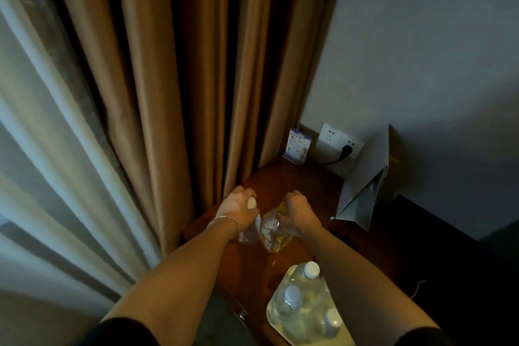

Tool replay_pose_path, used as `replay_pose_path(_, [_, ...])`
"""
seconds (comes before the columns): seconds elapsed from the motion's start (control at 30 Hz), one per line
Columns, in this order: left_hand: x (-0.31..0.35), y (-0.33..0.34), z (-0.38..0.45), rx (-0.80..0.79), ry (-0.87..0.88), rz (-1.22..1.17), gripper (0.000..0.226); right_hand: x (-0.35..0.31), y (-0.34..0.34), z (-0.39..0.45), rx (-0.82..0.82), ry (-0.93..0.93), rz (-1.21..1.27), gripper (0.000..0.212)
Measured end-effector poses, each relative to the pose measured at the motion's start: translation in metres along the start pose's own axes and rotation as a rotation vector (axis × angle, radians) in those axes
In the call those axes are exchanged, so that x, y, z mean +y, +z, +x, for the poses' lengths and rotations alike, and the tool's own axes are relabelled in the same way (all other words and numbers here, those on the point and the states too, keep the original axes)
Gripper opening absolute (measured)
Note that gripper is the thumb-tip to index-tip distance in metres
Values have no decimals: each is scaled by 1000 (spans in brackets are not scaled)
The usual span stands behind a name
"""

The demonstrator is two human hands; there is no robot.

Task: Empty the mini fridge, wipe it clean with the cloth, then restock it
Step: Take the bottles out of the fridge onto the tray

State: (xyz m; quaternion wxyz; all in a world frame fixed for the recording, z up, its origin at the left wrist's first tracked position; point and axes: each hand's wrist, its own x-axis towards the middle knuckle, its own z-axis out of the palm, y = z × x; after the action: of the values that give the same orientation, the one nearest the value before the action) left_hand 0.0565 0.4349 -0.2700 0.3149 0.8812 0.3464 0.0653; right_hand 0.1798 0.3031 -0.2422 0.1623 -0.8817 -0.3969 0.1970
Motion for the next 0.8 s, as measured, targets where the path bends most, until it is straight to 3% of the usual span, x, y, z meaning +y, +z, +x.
replay_pose_path(0.13, [3, 12, 25, -52, 20, 37, 31, 12, 1, 17, -46, 71, -12, 16])
replay_pose_path(0.47, [5, 20, 50, -114, 42, -1, 29, 24, 0, 41, -83, 54, 41, 42])
replay_pose_path(0.8, [-2, 17, 37, -156, -1, 10, 31, 26, 8, 35, -42, 96, -32, 38])
